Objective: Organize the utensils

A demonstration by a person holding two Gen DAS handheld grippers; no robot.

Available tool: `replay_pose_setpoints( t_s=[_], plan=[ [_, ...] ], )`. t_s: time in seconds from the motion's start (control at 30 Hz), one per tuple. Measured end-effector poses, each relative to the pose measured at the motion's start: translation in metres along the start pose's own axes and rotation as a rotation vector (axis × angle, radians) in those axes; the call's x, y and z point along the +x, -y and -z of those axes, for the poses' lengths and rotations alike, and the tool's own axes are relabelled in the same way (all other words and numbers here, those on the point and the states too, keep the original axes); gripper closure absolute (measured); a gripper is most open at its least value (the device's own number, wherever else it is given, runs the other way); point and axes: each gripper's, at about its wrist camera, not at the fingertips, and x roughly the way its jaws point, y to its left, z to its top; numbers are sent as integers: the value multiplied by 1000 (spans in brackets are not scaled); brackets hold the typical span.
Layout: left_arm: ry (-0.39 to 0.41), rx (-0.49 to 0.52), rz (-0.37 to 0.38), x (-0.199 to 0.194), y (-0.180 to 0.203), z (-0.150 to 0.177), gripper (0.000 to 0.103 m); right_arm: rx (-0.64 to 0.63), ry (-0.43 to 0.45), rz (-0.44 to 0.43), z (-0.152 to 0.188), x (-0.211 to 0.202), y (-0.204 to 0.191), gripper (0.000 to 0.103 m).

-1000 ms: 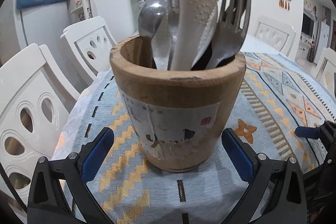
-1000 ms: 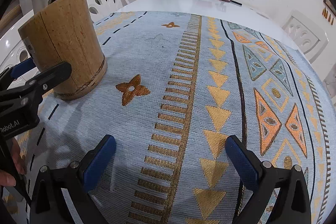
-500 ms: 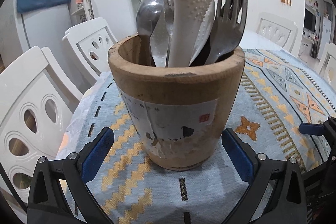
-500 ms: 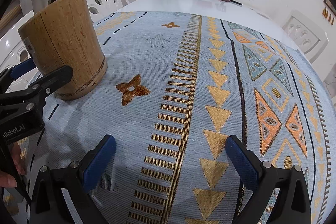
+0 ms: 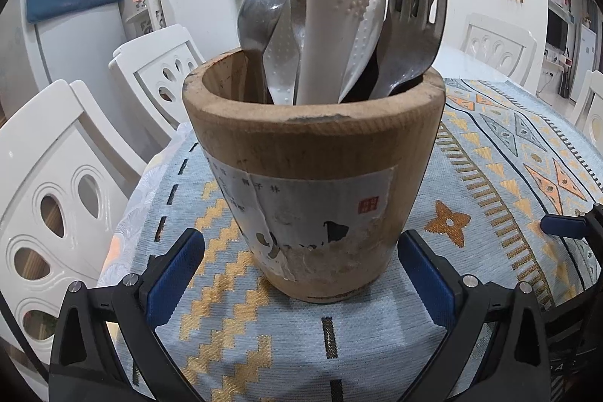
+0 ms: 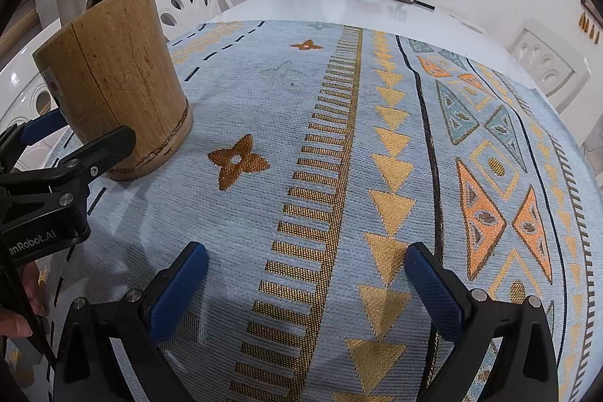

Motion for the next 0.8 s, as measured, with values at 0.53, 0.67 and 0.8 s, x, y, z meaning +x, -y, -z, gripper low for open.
replay_pose_setpoints(
  t_s=[0.53, 0.67, 0.8],
  plan=[
    [5, -14, 18, 1, -7, 1, 0, 1, 1, 1, 0, 0, 0, 0],
    [4, -19, 25, 1, -8, 0, 0, 0, 1, 1, 0, 0, 0, 0],
    [3, -24, 32, 3, -10, 0, 0, 1, 1, 2, 0, 0, 0, 0]
  ],
)
